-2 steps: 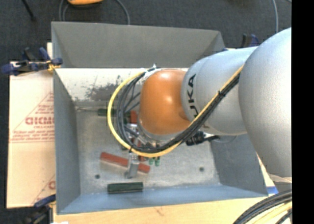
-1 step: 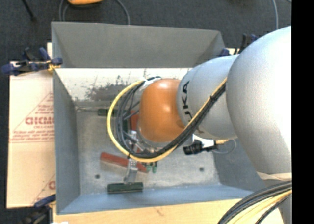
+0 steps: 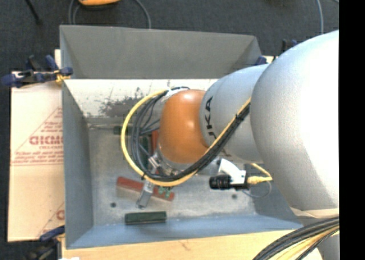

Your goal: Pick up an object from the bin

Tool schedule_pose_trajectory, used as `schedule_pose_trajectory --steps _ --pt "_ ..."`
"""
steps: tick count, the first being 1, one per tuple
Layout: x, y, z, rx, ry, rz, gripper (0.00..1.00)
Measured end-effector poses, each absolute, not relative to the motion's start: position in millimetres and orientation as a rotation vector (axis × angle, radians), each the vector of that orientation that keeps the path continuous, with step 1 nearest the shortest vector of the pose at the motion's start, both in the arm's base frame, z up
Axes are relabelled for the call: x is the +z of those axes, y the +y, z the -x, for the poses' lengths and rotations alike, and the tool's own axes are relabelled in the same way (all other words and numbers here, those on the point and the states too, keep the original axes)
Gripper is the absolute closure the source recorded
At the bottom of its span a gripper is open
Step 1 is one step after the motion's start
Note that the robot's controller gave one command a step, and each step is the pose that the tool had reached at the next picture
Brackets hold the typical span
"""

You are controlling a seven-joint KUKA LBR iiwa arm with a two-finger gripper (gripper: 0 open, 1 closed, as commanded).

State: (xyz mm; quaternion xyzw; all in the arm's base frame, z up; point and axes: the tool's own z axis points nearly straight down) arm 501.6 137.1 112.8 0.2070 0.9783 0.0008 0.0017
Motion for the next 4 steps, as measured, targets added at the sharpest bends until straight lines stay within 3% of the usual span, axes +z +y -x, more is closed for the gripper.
schedule_pose_trajectory --steps 1,2,4 --pt "78 130 -519.0 0.001 3.072 -0.642 0.0" --pt "61 129 -526.4 0.012 3.012 -0.863 1.0" --pt "65 129 -525.6 0.01 2.998 -0.916 1.0"
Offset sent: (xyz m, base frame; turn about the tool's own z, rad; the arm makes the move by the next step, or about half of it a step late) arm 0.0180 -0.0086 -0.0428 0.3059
